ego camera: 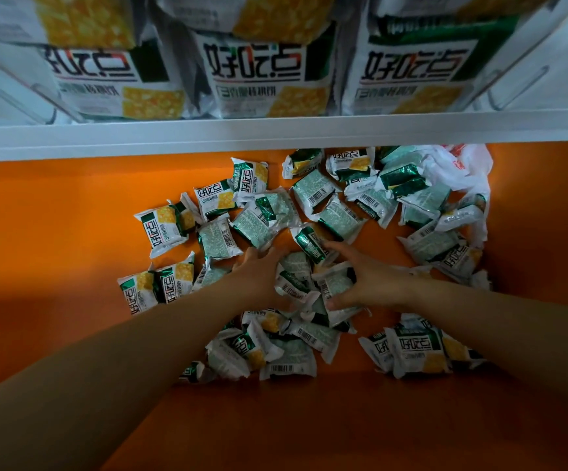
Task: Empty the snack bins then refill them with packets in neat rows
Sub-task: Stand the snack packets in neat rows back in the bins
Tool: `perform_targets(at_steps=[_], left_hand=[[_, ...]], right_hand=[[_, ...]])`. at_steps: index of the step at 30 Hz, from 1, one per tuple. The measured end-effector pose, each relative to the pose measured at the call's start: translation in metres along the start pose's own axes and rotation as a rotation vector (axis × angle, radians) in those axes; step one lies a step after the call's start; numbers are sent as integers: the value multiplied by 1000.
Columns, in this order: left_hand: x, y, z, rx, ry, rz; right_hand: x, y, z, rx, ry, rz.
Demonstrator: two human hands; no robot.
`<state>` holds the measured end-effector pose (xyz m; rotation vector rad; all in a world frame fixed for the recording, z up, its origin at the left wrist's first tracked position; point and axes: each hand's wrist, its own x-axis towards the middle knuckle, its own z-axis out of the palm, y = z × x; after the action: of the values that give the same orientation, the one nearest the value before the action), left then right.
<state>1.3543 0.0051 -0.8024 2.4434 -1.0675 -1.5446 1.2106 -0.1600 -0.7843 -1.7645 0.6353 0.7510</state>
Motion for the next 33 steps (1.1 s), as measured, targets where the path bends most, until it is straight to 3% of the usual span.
perform_targets(at_steps=[11,18,23,33], left_hand=[[-3,-14,6,-414,-19,-2],[-5,-17,-4,-740,-164,-77],[-7,-18,-3,-793,-144,-81],[-5,-10,1,-809,-85,-59]], right_hand=[[-3,-6,6,48,53,-47],[1,-7,4,105,6,-19],[3,-13,0,423,-99,58],[6,-19,3,318,-132,56]])
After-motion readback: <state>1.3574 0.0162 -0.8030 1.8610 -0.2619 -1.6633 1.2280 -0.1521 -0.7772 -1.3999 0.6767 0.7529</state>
